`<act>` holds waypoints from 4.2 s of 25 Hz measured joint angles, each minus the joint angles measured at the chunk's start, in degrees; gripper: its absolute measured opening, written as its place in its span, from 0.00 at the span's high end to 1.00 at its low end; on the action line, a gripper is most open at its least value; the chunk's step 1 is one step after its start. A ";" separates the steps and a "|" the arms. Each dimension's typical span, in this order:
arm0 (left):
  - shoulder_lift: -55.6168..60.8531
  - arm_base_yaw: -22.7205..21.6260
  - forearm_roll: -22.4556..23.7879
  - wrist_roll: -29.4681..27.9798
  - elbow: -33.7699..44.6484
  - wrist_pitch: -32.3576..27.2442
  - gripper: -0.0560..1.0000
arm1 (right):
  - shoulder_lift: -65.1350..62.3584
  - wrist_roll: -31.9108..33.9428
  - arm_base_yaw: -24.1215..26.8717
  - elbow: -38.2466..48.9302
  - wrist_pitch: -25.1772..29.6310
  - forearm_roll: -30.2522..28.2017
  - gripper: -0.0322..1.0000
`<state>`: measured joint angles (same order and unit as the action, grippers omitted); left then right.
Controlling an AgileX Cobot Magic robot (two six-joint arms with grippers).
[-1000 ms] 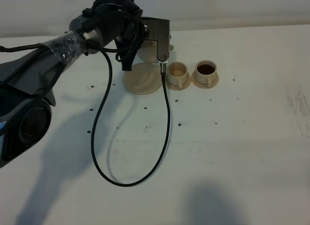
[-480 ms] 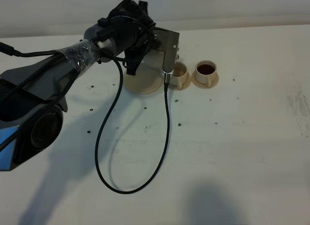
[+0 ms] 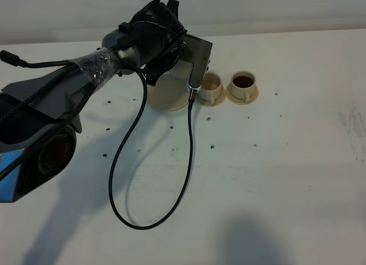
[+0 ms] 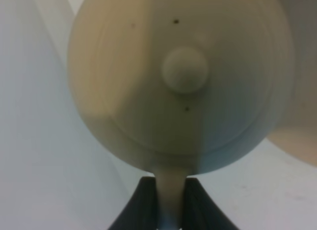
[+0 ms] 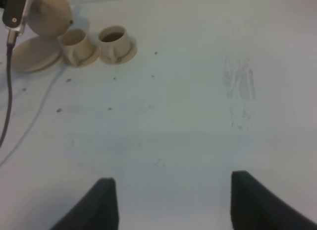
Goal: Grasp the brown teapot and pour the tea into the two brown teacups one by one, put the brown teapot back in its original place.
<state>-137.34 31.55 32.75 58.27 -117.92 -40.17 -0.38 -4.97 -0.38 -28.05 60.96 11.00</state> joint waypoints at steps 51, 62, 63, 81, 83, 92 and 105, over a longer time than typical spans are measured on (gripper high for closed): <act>0.00 1.71 7.29 14.61 0.00 3.38 0.85 | 0.00 0.00 0.00 0.00 0.00 0.00 0.46; 0.00 2.34 7.31 15.70 0.00 4.89 0.85 | 0.00 0.00 0.00 0.00 0.00 0.00 0.46; 0.00 2.41 7.31 16.23 0.00 4.98 0.85 | 0.00 0.00 0.00 0.00 0.00 0.00 0.46; 0.00 3.97 13.58 16.82 0.00 5.04 0.85 | 0.00 0.00 0.00 0.00 0.00 0.00 0.46; 0.00 3.97 13.95 16.82 0.00 5.04 0.85 | 0.00 0.00 0.00 0.00 0.00 0.00 0.46; 0.00 3.97 14.36 19.49 0.00 5.04 0.85 | 0.00 0.00 0.00 0.00 0.00 0.00 0.46; 0.00 3.97 14.49 22.43 0.00 5.15 0.85 | 0.00 0.00 0.00 0.00 0.00 0.00 0.46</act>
<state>-137.34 35.52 47.24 80.70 -117.92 -35.02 -0.38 -4.97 -0.38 -28.05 60.96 11.00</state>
